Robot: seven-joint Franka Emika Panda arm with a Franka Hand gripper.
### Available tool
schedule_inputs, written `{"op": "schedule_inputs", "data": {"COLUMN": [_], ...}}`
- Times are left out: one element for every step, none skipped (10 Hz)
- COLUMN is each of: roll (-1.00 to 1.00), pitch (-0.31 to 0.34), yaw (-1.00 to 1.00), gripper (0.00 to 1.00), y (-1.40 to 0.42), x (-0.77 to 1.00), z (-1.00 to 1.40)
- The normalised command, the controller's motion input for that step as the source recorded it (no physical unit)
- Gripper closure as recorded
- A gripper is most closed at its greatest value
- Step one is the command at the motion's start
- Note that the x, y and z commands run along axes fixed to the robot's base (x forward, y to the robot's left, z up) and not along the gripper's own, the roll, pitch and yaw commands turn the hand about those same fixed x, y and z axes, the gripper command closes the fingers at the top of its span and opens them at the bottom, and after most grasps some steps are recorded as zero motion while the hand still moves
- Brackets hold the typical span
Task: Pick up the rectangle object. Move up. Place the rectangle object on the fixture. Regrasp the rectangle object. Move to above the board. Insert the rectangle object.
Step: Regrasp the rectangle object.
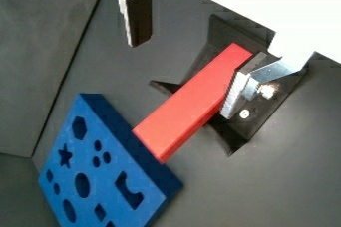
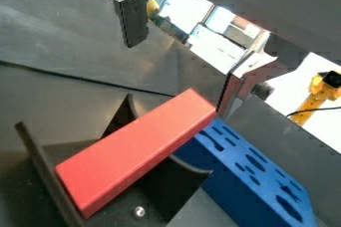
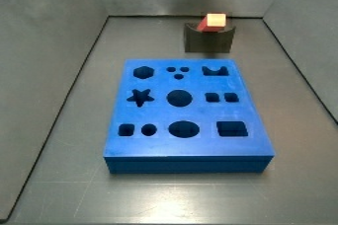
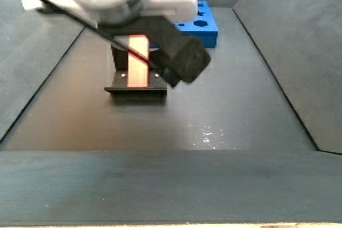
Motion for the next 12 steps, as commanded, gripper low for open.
{"op": "schedule_inputs", "data": {"roll": [1.0, 1.0, 1.0, 1.0, 1.0, 1.0, 1.0, 1.0, 1.0, 1.0, 1.0, 1.0], "pitch": [0.076, 0.066, 0.058, 0.051, 0.045, 0.041, 0.038, 0.031, 0.026, 0.018, 0.012, 0.004], "yaw": [0.01, 0.01, 0.01, 0.01, 0.01, 0.01, 0.01, 0.01, 0.01, 0.01, 0.01, 0.01], "gripper": [0.0, 0.0, 0.0, 0.0, 0.0, 0.0, 0.0, 0.0, 0.0, 0.0, 0.0, 0.0], "y": [-1.0, -1.0, -1.0, -1.0, -1.0, -1.0, -1.0, -0.84, -0.66, -0.41, -0.22, -0.04], "x": [0.03, 0.0, -0.03, -0.05, -0.06, -0.07, -0.07, -0.07, -0.07, -0.06, -0.06, -0.06], "z": [0.82, 0.79, 0.76, 0.7, 0.6, 0.5, 0.42, 0.25, 0.17, 0.07, 0.04, 0.03]}}
